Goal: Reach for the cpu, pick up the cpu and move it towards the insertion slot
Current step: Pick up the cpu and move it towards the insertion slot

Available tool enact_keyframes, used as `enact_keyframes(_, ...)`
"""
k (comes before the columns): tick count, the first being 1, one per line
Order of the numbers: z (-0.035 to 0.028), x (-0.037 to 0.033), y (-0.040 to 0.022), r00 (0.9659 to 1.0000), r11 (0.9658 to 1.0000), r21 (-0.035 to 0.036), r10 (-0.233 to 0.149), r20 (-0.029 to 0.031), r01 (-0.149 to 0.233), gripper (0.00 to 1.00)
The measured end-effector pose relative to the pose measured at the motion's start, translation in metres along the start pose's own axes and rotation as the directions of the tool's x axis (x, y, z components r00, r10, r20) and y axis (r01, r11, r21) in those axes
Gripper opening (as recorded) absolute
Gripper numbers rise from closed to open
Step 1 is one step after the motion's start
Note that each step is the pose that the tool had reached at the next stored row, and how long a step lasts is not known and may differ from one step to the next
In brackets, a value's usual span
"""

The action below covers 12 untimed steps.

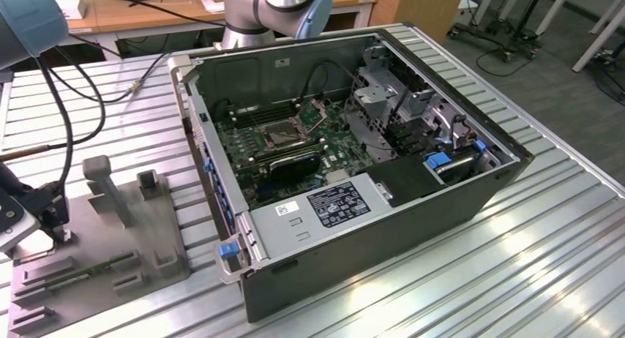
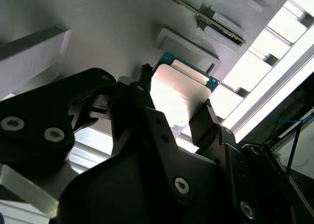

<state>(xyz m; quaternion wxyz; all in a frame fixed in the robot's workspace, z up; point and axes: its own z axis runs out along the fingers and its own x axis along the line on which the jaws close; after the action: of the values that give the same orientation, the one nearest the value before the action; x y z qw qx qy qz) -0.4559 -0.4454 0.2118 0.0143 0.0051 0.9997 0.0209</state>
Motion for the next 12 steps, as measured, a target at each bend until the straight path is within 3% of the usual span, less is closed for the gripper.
enact_keyframes(12,-0.0124,-0.0004,0.0005,1.0,1.0,0.0,0.0,0.0,0.0,0.55)
